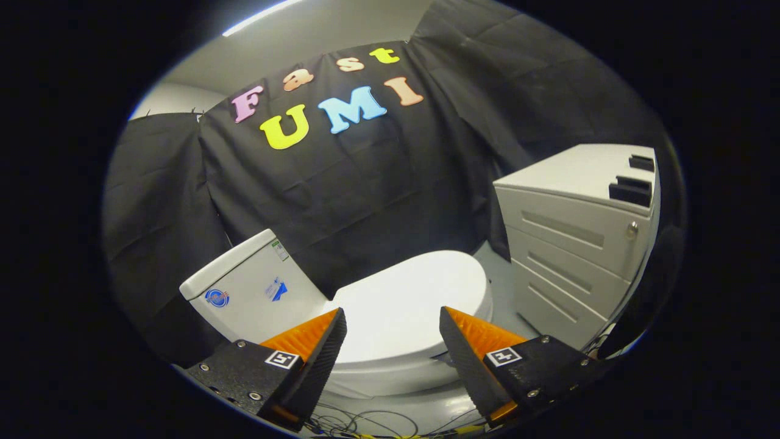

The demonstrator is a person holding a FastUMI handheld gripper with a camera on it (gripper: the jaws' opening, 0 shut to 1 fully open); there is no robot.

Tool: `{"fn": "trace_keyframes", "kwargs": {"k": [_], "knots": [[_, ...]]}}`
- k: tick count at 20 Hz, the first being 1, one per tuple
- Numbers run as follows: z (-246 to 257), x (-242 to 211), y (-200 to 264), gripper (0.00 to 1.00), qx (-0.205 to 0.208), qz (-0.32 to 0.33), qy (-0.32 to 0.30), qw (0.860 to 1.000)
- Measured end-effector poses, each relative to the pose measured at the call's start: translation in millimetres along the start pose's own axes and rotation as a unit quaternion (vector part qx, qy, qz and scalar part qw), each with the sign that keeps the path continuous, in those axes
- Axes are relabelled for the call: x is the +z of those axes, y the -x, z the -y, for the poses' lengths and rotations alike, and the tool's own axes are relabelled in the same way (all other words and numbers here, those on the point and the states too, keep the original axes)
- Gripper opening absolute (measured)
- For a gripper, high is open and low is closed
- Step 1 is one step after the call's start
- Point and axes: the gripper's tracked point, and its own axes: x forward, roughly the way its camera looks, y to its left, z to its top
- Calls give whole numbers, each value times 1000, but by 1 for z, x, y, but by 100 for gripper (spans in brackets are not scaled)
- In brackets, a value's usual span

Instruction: Open the toilet lid.

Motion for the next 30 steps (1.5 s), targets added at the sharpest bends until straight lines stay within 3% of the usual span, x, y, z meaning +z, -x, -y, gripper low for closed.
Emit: {"fn": "trace_keyframes", "kwargs": {"k": [4, 7, 13, 20, 30], "knots": [[8, -45, -8, 96, 1, -50, -30, 998], [21, -61, -9, 96, -4, -65, -95, 993], [73, -92, -26, 94, -50, -65, -205, 975], [91, -123, -60, 91, -38, -83, -297, 951], [114, -113, -77, 51, -16, -28, -376, 926]]}}
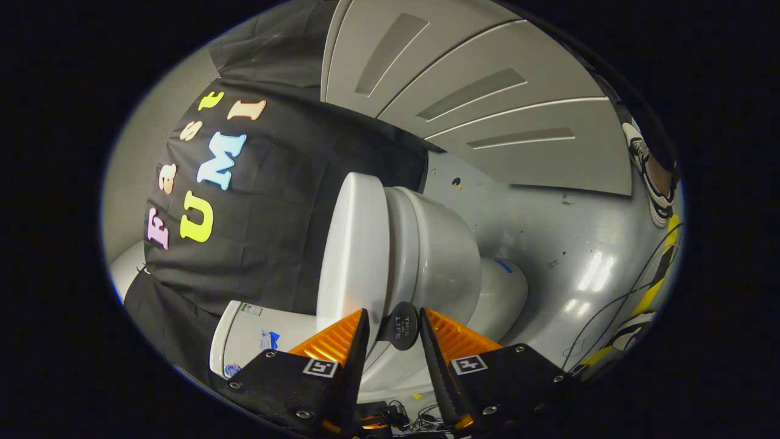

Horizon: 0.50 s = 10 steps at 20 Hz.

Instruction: Open the toilet lid.

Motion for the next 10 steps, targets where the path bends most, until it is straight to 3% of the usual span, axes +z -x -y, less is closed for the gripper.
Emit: {"fn": "trace_keyframes", "kwargs": {"k": [4, 7, 10], "knots": [[4, -4, -1, 37, -4, -4, 1, 1000], [4, -2, 1, 16, -3, -3, -1, 1000], [3, -2, 2, 9, 4, -2, -6, 1000]]}}
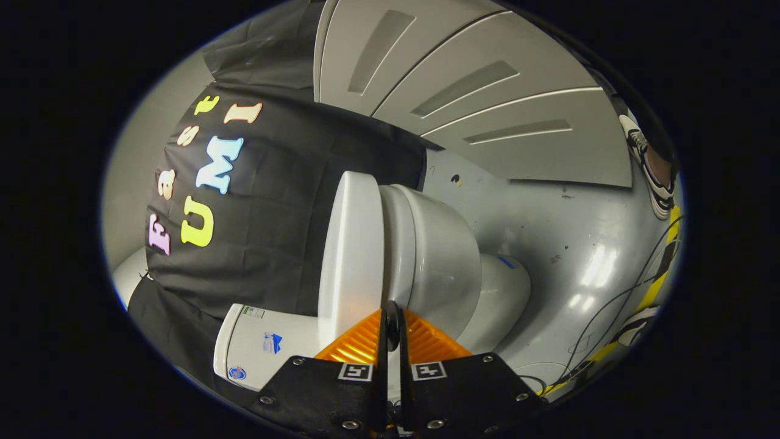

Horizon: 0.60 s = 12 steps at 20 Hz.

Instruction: Open the toilet lid.

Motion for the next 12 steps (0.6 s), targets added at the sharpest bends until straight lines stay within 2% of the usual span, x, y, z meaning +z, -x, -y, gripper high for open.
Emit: {"fn": "trace_keyframes", "kwargs": {"k": [3, 7, 12], "knots": [[-2, -1, 0, 0, -3, 7, 6, 1000], [-6, -1, 6, 0, -25, 5, 39, 999], [-23, 4, 13, 0, -44, 4, 113, 993]]}}
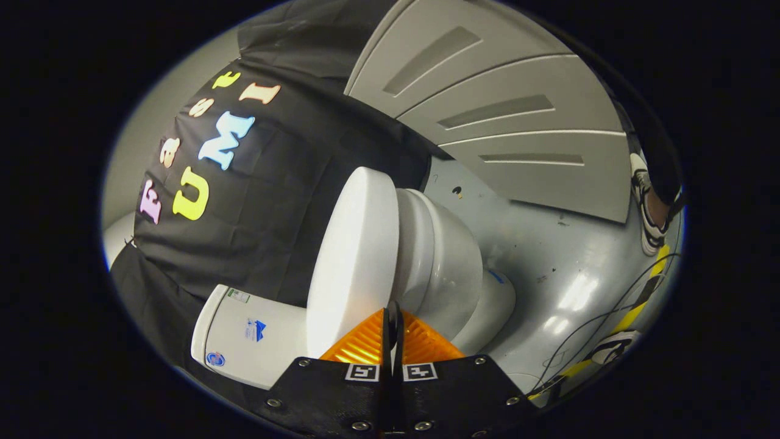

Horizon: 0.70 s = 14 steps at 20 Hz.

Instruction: Open the toilet lid.

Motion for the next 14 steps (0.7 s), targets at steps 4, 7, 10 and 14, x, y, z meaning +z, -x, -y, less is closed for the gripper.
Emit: {"fn": "trace_keyframes", "kwargs": {"k": [4, 7, 10, 14], "knots": [[-27, 10, 13, 0, -14, 7, 57, 998], [-56, 16, 27, 0, -10, 9, 118, 993], [-83, 20, 38, 0, -13, 8, 185, 983], [-119, 21, 49, 0, -24, 19, 269, 963]]}}
